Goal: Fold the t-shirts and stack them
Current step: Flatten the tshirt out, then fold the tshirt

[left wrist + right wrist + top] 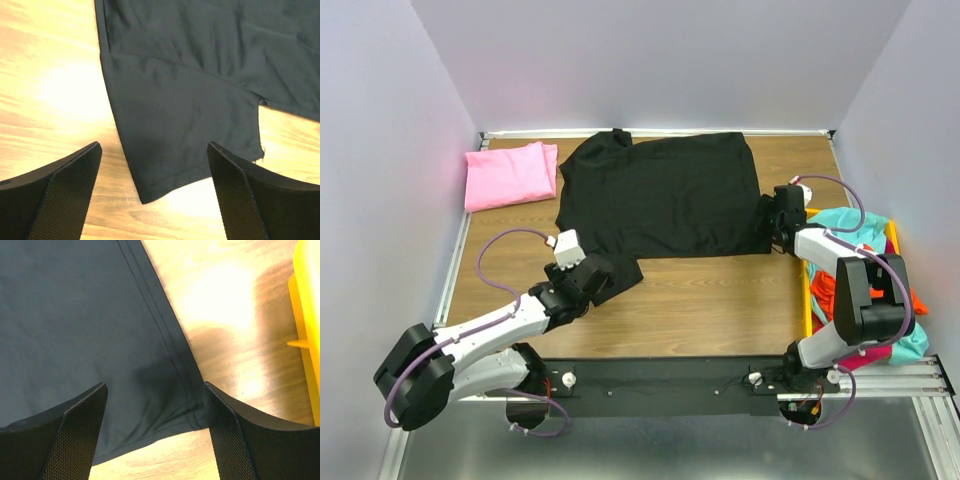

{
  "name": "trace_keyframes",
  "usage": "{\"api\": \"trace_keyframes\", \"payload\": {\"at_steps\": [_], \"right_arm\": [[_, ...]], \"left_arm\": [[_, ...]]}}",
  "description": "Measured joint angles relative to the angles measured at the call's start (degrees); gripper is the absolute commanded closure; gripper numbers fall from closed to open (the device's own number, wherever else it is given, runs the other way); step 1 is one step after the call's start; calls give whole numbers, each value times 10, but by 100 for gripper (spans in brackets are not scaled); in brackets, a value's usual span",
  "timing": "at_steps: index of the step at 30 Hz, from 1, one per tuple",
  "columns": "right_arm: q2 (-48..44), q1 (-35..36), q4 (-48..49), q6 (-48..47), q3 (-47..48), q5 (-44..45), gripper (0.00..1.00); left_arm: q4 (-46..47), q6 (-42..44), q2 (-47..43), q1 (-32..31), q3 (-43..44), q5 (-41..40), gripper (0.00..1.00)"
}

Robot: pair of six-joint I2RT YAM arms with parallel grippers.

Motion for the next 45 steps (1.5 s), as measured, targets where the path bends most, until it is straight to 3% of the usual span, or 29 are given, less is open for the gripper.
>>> {"api": "trace_keyframes", "payload": {"at_steps": [12, 36, 40, 42, 44, 45], "right_arm": [[-28, -4, -1, 5, -27, 1, 16], [-92, -13, 5, 4, -42, -23, 16], [-100, -13, 9, 4, -47, -28, 16], [-104, -13, 9, 4, -48, -31, 16], [-107, -13, 11, 4, -48, -33, 16], [-108, -13, 12, 4, -48, -34, 16]], "left_arm": [[3, -10, 9, -3, -14, 50, 24], [-35, -70, 78, -13, 8, 122, 42], [-50, -75, 98, -14, 24, 122, 57], [-53, -75, 102, -14, 25, 122, 75], [-57, -77, 102, -14, 25, 122, 80], [-61, -79, 102, -14, 25, 122, 86]]}}
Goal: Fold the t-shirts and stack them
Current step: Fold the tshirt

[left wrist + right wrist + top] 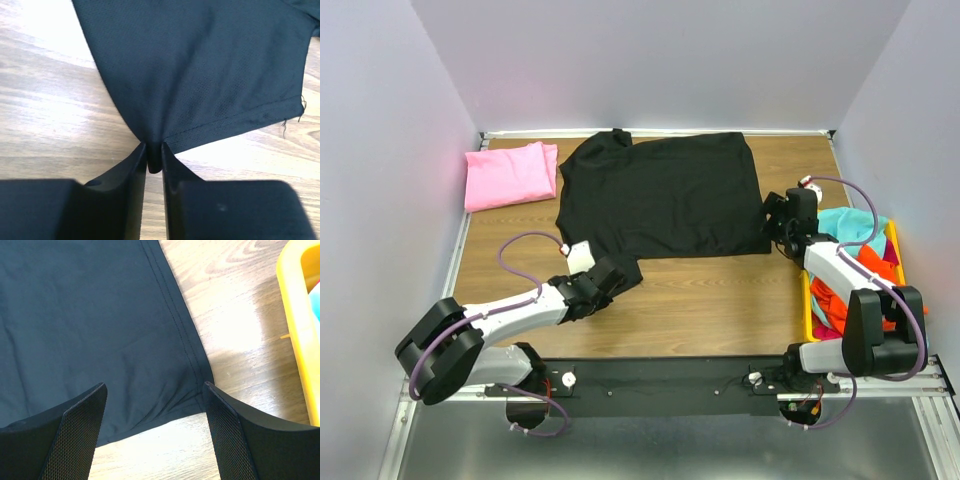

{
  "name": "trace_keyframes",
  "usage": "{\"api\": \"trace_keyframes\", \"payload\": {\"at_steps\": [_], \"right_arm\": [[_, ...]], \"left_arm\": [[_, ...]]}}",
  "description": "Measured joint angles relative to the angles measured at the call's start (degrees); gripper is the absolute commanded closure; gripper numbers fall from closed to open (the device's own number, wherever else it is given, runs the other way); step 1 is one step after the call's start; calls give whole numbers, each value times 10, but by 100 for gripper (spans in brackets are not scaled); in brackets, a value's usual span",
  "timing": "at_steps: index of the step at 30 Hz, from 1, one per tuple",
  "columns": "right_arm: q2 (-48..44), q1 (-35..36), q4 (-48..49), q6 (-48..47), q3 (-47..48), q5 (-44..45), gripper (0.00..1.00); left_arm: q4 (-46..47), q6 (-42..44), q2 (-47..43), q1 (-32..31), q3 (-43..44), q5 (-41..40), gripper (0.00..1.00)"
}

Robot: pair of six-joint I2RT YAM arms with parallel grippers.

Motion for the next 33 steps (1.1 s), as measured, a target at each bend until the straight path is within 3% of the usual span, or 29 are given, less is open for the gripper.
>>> {"api": "trace_keyframes", "payload": {"at_steps": [1, 3, 13, 23, 30, 33], "right_arm": [[0, 0, 0, 0, 0, -1, 16], [0, -1, 0, 0, 0, -3, 16], [7, -3, 1, 0, 0, -4, 21], [32, -3, -5, 0, -4, 38, 30], [76, -4, -19, 3, -4, 65, 53], [96, -5, -29, 4, -4, 68, 55]], "left_arm": [[-2, -1, 0, -1, 0, 0, 95], [-5, -2, 0, -1, 0, 0, 100], [10, 17, -2, -1, 0, -3, 100], [31, 55, -70, -1, 0, -54, 100], [33, 87, -89, -1, 8, -81, 100], [36, 98, -90, -1, 9, -83, 100]]}}
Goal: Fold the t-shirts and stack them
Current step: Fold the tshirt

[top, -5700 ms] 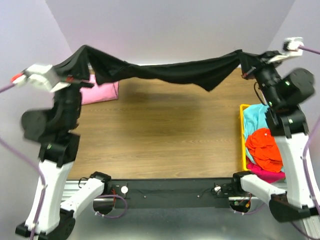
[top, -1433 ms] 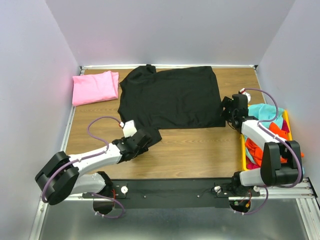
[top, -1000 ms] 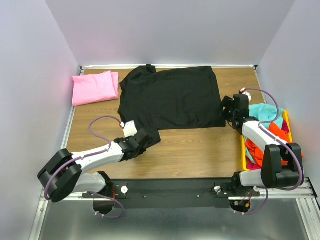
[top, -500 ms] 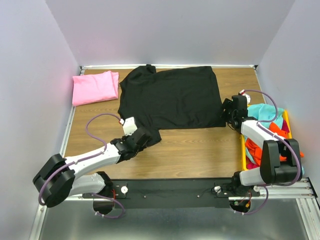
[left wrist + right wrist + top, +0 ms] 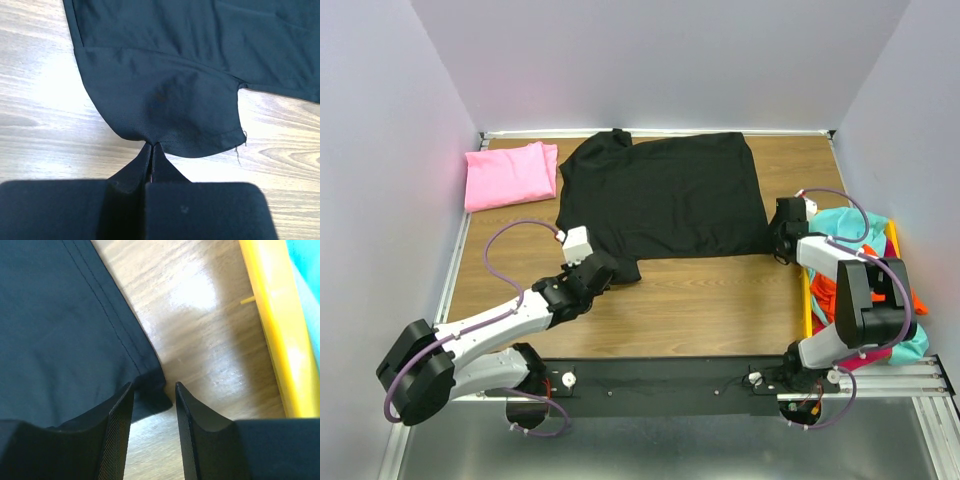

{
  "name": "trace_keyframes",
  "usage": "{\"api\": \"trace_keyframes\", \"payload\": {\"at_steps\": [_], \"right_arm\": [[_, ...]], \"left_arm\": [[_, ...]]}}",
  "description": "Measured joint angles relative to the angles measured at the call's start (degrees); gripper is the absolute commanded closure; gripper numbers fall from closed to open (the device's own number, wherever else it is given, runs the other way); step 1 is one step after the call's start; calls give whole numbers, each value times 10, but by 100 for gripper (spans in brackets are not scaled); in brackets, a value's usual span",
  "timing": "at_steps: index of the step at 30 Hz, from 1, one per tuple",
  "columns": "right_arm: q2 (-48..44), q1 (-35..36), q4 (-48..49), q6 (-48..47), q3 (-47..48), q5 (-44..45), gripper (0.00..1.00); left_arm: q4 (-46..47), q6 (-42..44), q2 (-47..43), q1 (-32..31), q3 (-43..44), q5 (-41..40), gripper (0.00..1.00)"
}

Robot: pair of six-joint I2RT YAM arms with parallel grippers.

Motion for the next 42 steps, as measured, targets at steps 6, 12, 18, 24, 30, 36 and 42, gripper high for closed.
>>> {"api": "trace_keyframes", "payload": {"at_steps": [6, 12, 18, 24, 30, 36, 42], "right_arm": [[1, -2, -3, 1, 1, 1, 70], [1, -2, -10, 2, 1, 0, 99], [-18, -2, -26, -5, 1, -6, 99], [-85, -2, -54, -14, 1, -10, 100], [-160, -2, -94, -20, 1, -10, 99], [-202, -2, -125, -20, 1, -11, 100], [-203, -2, -137, -21, 1, -16, 100]], "left_arm": [[10, 19, 0, 0, 0, -2, 100], [14, 28, -8, 0, 0, -7, 100], [13, 28, -55, 0, 1, -17, 100], [4, 33, -93, 0, 14, -27, 100], [-9, 43, -155, 0, 23, -31, 100], [-26, 59, -192, 0, 36, -28, 100], [-37, 72, -208, -6, 50, -17, 100]]}}
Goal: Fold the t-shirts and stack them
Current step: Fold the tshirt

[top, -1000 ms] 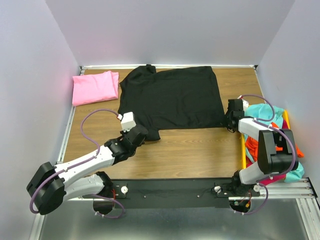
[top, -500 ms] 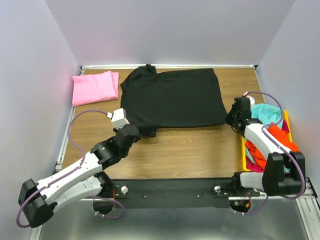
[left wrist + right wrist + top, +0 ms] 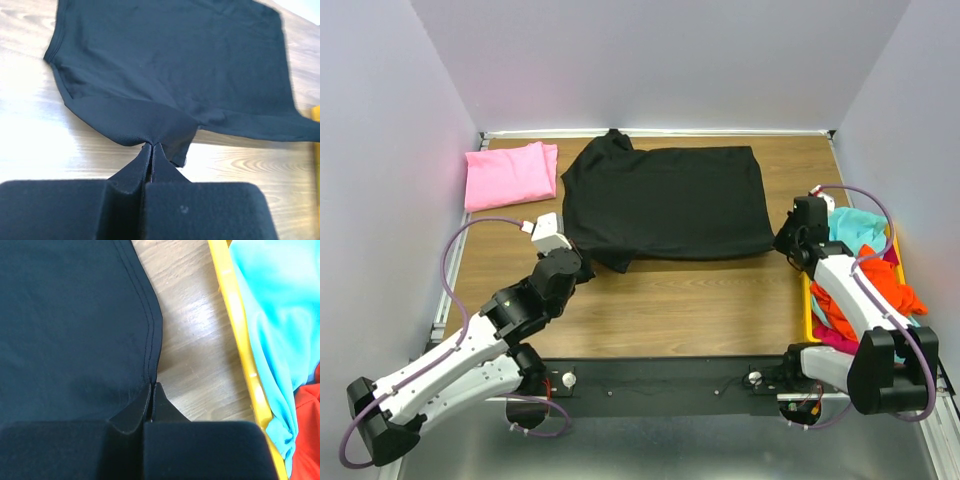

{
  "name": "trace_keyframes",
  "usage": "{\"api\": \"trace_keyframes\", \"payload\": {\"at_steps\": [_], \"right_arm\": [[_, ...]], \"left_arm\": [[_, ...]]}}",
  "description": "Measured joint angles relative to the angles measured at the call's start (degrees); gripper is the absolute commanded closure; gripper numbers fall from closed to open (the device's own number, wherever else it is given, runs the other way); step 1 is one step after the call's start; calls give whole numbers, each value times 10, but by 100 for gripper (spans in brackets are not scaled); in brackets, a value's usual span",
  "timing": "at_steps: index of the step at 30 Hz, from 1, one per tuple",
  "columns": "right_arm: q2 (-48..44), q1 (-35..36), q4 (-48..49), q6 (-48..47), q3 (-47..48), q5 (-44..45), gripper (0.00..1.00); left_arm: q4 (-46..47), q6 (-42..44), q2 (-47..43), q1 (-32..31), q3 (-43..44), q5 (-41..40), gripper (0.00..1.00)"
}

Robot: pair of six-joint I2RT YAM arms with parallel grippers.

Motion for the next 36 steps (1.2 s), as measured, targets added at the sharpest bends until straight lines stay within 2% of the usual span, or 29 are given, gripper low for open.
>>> {"api": "trace_keyframes", "payload": {"at_steps": [11, 15, 24, 31, 36], "right_arm": [[-75, 0, -16, -1, 0, -3, 99], [-71, 0, -16, -1, 0, -3, 99], [19, 0, -20, -9, 16, -2, 100], [111, 0, -18, -27, 92, -2, 99], [189, 0, -16, -39, 160, 2, 100]], "left_arm": [[-15, 14, -33, -5, 41, 1, 100], [-4, 21, -22, -6, 37, 1, 100], [88, 64, 73, -7, 18, -28, 100], [147, 91, 132, -7, 18, -60, 100], [193, 111, 162, 16, 18, -70, 100]]}}
